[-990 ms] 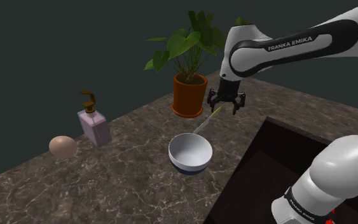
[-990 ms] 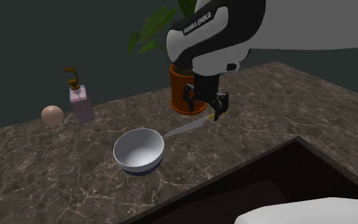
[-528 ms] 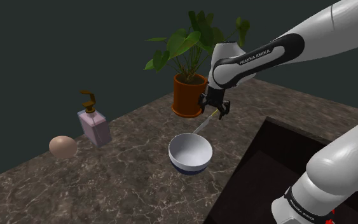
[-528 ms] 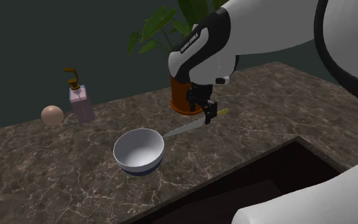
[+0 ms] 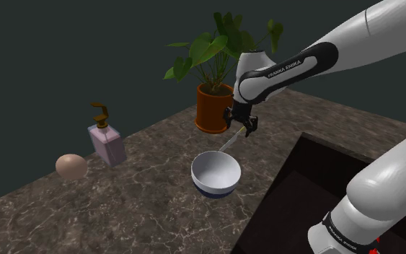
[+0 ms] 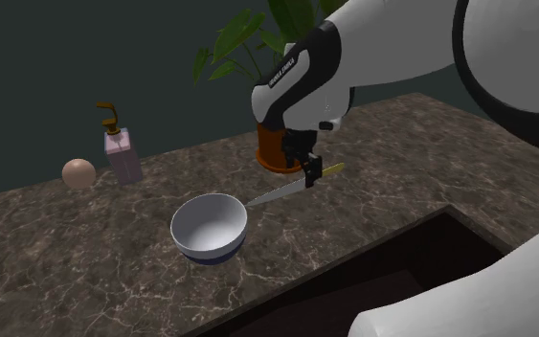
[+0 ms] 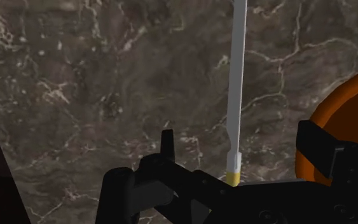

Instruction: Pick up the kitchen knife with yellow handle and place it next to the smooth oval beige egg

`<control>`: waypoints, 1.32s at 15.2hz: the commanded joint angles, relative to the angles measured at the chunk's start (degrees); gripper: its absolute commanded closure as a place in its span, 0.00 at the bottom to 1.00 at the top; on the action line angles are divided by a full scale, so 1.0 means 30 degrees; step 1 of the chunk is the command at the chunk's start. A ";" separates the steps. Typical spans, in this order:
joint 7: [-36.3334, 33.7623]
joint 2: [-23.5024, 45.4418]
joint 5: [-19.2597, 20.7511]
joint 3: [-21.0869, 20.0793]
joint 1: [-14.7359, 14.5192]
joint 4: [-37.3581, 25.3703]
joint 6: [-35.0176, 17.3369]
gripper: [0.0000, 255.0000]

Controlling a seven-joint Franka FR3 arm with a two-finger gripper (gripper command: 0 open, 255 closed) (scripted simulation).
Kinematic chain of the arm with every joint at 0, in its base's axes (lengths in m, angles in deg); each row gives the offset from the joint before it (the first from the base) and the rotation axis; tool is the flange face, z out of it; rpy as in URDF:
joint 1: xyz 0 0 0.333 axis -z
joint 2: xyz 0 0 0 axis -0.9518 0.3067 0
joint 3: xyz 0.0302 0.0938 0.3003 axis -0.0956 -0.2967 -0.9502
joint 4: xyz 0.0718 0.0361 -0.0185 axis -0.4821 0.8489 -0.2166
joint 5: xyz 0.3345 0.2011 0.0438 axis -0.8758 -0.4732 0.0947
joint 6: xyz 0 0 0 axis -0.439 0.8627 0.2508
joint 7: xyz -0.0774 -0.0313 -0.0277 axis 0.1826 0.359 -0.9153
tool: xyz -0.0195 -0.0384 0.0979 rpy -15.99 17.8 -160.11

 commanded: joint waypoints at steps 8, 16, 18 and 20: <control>-0.0287 0.2045 0.0218 -0.0089 0.0490 0.0245 -0.2233 0.00; -0.0371 0.1893 0.0149 -0.0183 0.0425 0.0401 -0.2252 1.00; -0.0358 0.1915 0.0161 -0.0172 0.0437 0.0405 -0.2277 1.00; -0.0221 0.1851 0.0134 -0.0100 0.0502 0.0160 -0.1964 1.00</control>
